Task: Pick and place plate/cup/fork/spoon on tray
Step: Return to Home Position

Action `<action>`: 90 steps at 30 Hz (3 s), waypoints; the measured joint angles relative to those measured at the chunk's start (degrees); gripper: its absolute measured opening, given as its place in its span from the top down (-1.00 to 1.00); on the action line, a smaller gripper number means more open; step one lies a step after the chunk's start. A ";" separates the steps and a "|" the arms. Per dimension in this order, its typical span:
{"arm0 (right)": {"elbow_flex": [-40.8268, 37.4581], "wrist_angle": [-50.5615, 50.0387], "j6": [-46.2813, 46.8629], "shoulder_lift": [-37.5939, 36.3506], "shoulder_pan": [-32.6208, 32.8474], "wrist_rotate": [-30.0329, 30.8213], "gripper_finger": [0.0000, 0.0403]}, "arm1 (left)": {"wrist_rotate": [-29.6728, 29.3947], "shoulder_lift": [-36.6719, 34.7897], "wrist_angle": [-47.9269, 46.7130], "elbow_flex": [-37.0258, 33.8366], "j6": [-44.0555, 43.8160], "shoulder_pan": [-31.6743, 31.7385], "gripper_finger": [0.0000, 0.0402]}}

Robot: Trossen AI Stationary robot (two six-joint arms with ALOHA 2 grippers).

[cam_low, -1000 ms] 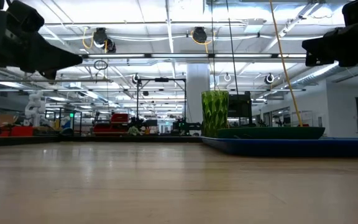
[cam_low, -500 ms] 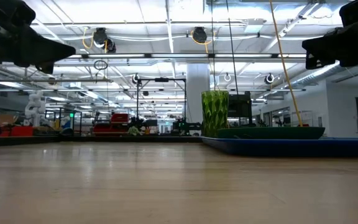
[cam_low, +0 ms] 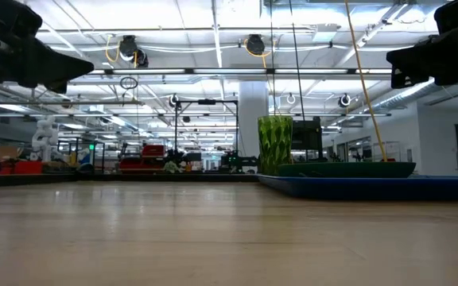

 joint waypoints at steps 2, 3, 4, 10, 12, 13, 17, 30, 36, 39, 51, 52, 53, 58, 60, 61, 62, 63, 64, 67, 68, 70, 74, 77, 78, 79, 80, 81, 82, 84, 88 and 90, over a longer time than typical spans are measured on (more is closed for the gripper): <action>0.00 0.00 0.00 0.00 0.00 0.00 1.00 | 1.18 -1.08 -0.21 0.05 1.30 0.68 0.98; 0.00 0.00 0.00 0.00 0.00 0.00 1.00 | 1.56 -1.36 -0.26 0.05 2.08 0.99 0.97; 0.00 0.00 0.00 0.00 0.00 0.00 1.00 | 1.63 -1.61 -0.28 0.05 2.64 1.27 0.96; 0.00 0.02 0.00 0.02 0.00 0.00 1.00 | 3.29 -1.61 -0.46 0.05 2.94 2.81 0.98; 0.00 0.02 0.00 0.02 0.00 0.00 1.00 | 4.07 -1.77 -0.61 0.05 2.09 2.77 0.98; 0.00 0.02 0.00 0.02 0.00 0.00 1.00 | 4.12 -1.86 -0.59 0.05 1.74 2.67 0.97; 0.00 0.02 0.00 0.03 0.00 0.00 1.00 | 4.16 -2.22 -0.63 0.05 1.42 1.97 0.98; 0.00 0.04 -0.02 0.07 0.00 0.00 1.00 | 4.16 -3.88 -0.55 0.01 5.70 3.72 0.96; 0.00 0.04 -0.02 0.07 0.00 0.00 1.00 | 9.67 -3.88 -0.79 0.01 5.90 8.23 0.98; 0.00 0.04 -0.02 0.07 0.00 0.00 1.00 | 12.34 -3.88 -0.99 -0.01 5.90 10.43 0.97; 0.01 0.04 -0.02 0.07 0.00 0.00 1.00 | 18.52 -3.88 -2.63 0.01 4.31 13.20 0.95; 0.00 0.04 -0.02 0.07 0.00 0.00 1.00 | 18.52 -3.79 -2.64 0.01 4.05 13.20 0.93; 0.00 0.04 -0.02 0.07 0.00 0.00 1.00 | 18.41 -3.66 -2.64 0.01 3.67 13.20 0.92; 0.01 0.04 -0.02 0.07 0.00 0.00 1.00 | 15.05 -3.66 -2.20 0.01 2.70 13.20 0.97; 0.00 0.07 -0.02 0.07 0.00 0.00 1.00 | 13.46 -3.66 -1.98 0.01 2.61 13.20 0.98; 0.02 0.04 -0.02 0.07 0.00 0.00 1.00 | 13.09 -3.66 -1.92 0.01 2.58 13.20 0.97; 0.01 0.04 -0.02 0.07 0.00 0.00 1.00 | 12.98 -3.66 -1.92 0.01 2.57 13.20 0.97; 0.00 0.04 -0.02 0.07 0.00 0.00 1.00 | 12.96 -3.66 -1.92 0.01 2.55 13.20 0.98; 0.02 0.04 -0.02 0.07 0.00 0.00 1.00 | 12.91 -3.66 -1.92 0.01 2.51 13.20 0.98; 0.00 0.04 -0.02 0.07 0.00 0.00 1.00 | 12.91 -3.66 -1.92 0.01 2.47 13.20 0.97; 0.00 0.04 -0.02 0.07 0.00 0.00 1.00 | 12.91 -3.66 -1.92 0.01 2.46 13.20 0.96; 0.02 0.04 -0.02 0.07 0.00 0.00 1.00 | 12.90 -3.66 -1.92 0.01 2.45 13.20 0.93; 0.02 0.05 -0.02 0.07 0.00 0.00 1.00 | 12.88 -3.66 -1.92 0.01 3.03 13.20 0.90; 0.02 0.04 -0.02 0.07 0.00 0.00 1.00 | 12.86 -3.66 -1.94 0.01 4.19 13.20 0.90; 0.00 0.06 -0.02 0.07 0.00 0.00 1.00 | 12.86 -3.66 -1.92 0.01 4.18 13.20 0.90; 0.00 0.04 -0.02 0.07 0.01 0.00 1.00 | 12.86 -3.66 -1.93 0.01 4.16 13.20 0.90; 0.00 0.04 -0.02 0.07 0.02 0.00 1.00 | 12.86 -3.66 -1.91 0.01 4.15 13.20 0.90; 0.00 0.05 -0.02 0.07 0.00 0.00 1.00 | 12.84 -3.66 -1.81 0.01 4.17 13.20 0.90; 0.01 0.05 -0.01 0.07 0.02 0.00 1.00 | 12.79 -3.66 -1.67 -0.01 4.15 13.20 0.90; 0.02 0.05 -0.02 0.07 0.01 0.00 1.00 | 12.62 -3.66 -1.05 -0.05 4.17 13.20 0.90; 0.01 0.04 -0.02 0.07 0.01 0.00 1.00 | 12.45 -3.66 -0.18 -0.10 4.17 13.20 0.89; 0.02 0.05 -0.02 0.05 0.02 0.00 1.00 | 12.45 -3.66 -0.17 -0.10 4.17 13.20 0.89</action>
